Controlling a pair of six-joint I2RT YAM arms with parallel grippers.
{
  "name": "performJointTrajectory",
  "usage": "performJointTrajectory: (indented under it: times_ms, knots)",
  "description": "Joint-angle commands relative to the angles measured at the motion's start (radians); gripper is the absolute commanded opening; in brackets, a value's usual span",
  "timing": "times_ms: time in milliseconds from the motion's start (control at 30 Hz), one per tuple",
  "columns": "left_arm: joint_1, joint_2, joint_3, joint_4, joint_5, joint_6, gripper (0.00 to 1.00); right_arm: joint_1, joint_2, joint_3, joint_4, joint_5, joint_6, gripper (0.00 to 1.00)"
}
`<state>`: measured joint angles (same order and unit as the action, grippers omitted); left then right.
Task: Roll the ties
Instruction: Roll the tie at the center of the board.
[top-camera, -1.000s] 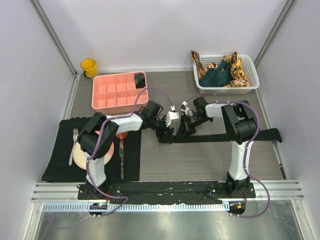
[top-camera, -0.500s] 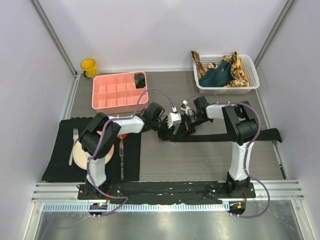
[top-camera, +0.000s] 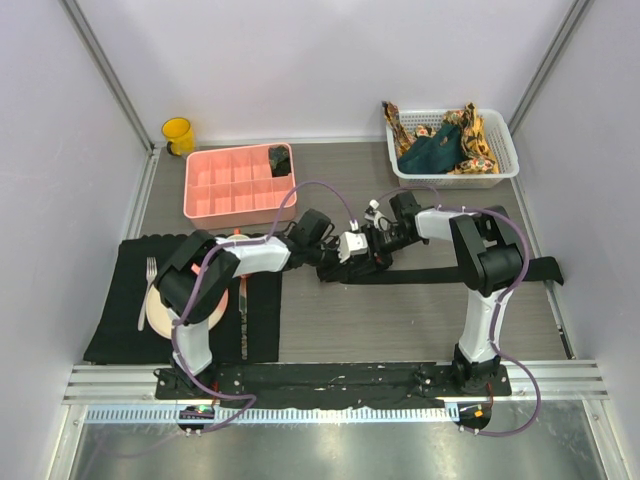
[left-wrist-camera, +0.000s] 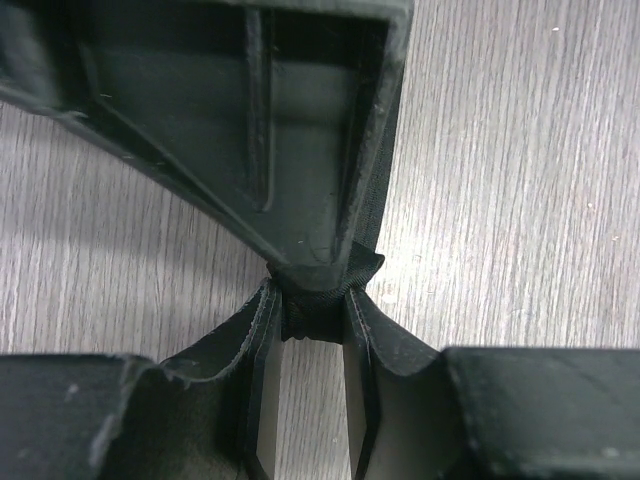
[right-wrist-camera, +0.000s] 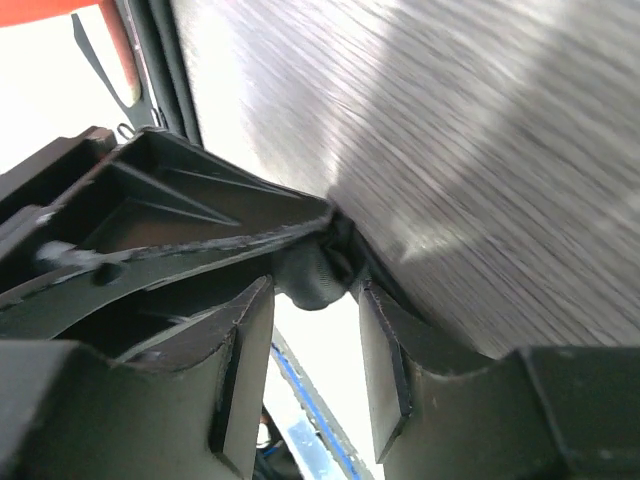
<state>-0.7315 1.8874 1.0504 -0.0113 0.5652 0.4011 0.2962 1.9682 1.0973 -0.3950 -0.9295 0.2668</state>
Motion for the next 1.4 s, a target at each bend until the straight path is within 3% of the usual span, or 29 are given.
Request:
performJointTrajectory:
  times_ms: [0,300,533,600,633,733,833,1167,1367]
  knots:
    - [-0.019,0.025,-0.036,-0.110,-0.113,0.024,0.22,0.001,-0.006,-0.027,0.041,-0.015,0.100,0.45]
    - [-0.034,0.018,-0.036,-0.115,-0.149,0.018,0.22,0.001,0.029,-0.004,0.047,-0.012,0.130,0.41]
    - [-0.036,0.018,-0.033,-0.122,-0.142,0.012,0.27,0.001,0.089,0.076,-0.060,0.043,0.000,0.01]
    - [-0.032,0.013,-0.036,-0.125,-0.120,0.012,0.34,0.000,0.086,0.093,-0.085,0.076,-0.053,0.01]
    - [-0.028,0.009,-0.038,-0.124,-0.096,0.007,0.45,0.001,0.084,0.099,-0.094,0.087,-0.075,0.01]
    - [0.013,-0.017,-0.069,-0.066,0.031,-0.045,0.60,0.001,0.081,0.099,-0.111,0.126,-0.150,0.01]
    - [0.050,-0.048,-0.118,0.051,0.123,-0.106,0.65,0.003,0.086,0.073,-0.104,0.156,-0.196,0.01]
    - [0.060,0.006,-0.219,0.361,0.205,-0.237,0.65,-0.003,0.074,0.000,0.021,0.219,-0.206,0.01]
    - [0.050,0.022,-0.222,0.363,0.162,-0.197,0.52,0.000,0.074,-0.008,0.048,0.195,-0.192,0.01]
